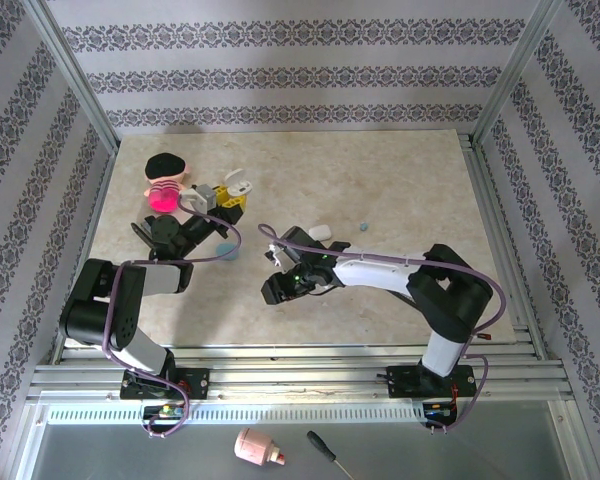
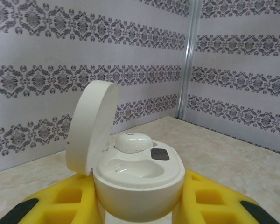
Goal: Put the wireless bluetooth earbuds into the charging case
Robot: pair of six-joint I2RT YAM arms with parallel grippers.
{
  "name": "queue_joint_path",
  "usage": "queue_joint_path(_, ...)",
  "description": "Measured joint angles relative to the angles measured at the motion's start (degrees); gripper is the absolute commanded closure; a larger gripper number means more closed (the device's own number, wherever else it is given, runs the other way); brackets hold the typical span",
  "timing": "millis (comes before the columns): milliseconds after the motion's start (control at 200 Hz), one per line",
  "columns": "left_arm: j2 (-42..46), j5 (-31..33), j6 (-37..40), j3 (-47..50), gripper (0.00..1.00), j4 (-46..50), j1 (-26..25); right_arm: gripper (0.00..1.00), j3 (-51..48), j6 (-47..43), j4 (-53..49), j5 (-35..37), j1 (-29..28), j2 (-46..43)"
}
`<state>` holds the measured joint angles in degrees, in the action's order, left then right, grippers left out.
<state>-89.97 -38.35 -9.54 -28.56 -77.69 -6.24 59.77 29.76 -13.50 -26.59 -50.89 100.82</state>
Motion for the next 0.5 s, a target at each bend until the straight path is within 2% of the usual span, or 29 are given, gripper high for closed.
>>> queue_joint_path(310,-0.2,-0.4,-0.2,-0.3,0.80,0.0,0.7,0.53,2.3,1.6,-0.4,-4.3,-1.3,5.1)
queue_joint_path(500,-0.2,-0.5,-0.2,-0.3,0.80,0.0,0.7,0.53,2.5,2.1,-0.5,-4.5,-1.6,6.9)
